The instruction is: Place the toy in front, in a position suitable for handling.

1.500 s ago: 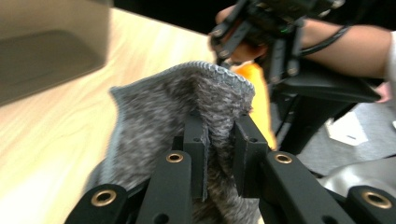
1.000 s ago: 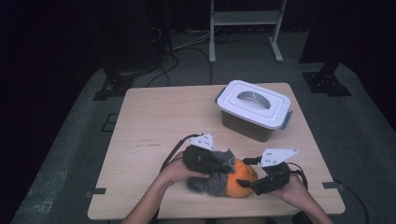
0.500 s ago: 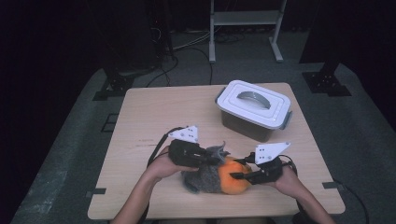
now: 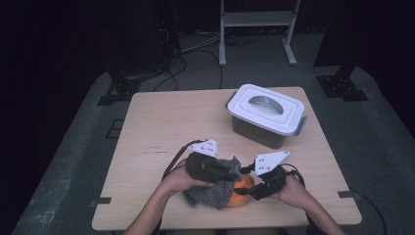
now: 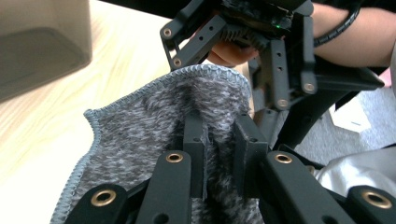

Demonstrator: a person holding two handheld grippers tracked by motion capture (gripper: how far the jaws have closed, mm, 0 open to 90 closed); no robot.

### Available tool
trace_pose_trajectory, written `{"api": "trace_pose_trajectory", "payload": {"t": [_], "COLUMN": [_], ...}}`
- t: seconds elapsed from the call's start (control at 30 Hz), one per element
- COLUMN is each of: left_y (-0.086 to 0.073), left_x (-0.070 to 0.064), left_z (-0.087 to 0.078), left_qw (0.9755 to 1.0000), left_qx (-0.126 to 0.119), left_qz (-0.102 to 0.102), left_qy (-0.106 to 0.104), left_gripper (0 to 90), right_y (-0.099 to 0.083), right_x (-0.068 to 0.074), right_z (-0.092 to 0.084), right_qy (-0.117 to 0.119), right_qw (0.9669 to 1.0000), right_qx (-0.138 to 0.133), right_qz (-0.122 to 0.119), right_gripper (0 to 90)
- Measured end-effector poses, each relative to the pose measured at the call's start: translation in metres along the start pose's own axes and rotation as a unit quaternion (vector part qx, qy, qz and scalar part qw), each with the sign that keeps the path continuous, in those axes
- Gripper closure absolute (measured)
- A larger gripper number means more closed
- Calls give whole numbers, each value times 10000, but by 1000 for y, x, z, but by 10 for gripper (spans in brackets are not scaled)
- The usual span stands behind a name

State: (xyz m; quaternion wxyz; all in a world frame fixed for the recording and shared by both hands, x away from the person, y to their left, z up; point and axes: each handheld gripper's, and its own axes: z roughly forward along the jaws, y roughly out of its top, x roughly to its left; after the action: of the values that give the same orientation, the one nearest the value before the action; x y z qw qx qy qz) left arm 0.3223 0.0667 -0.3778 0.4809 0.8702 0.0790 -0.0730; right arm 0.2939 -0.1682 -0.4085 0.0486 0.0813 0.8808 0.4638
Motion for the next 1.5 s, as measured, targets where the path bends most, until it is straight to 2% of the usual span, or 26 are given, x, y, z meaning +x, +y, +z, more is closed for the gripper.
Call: {"api": "trace_pose_trajectory", "payload": {"t": [0.13,0.23,0.43,0.67,0.7,0.73,0.8,0.97,1.13,1.23,1.3,1.4,1.5], "left_y": [-1,-8,-18,-35,-39,-42,-47,-41,-20,-10,-5,-9,-18], "left_x": [0,3,6,11,12,13,15,13,1,-5,-8,-9,-5], "left_z": [1,-2,-16,-29,-29,-28,-28,-30,-39,-37,-28,-9,-4], "left_qw": [9999,9999,9998,9989,9985,9984,9984,9987,9984,9981,9983,9995,9994], "left_qx": [103,104,12,-4,184,219,29,-196,-531,-577,-477,-87,-71], "left_qz": [25,-82,-186,-389,-379,-419,-549,-456,-165,-6,60,83,7], "left_qy": [-35,-51,50,266,342,310,165,80,-111,-228,-337,-296,-330], "left_gripper": [774,775,774,771,771,771,771,772,771,771,771,770,771], "right_y": [-8,-14,-23,-31,-33,-35,-38,-41,-40,-38,-35,-31,-32], "right_x": [-1,0,-1,-5,-6,-7,-9,-10,-12,-14,-16,-20,-21], "right_z": [-3,-5,-12,-20,-22,-24,-28,-29,-28,-26,-24,-21,-20], "right_qy": [113,136,161,107,96,38,-1,42,31,17,15,39,75], "right_qw": [9998,9995,9991,9994,9994,9995,9997,9996,9995,9993,9992,9992,9993], "right_qx": [-18,-42,-100,-147,-150,-176,-213,-266,-298,-351,-362,-361,-345], "right_qz": [-162,-299,-388,-307,-298,-254,-138,-82,21,88,138,154,154], "right_gripper": [500,520,538,538,538,538,538,537,533,532,531,531,531]}}
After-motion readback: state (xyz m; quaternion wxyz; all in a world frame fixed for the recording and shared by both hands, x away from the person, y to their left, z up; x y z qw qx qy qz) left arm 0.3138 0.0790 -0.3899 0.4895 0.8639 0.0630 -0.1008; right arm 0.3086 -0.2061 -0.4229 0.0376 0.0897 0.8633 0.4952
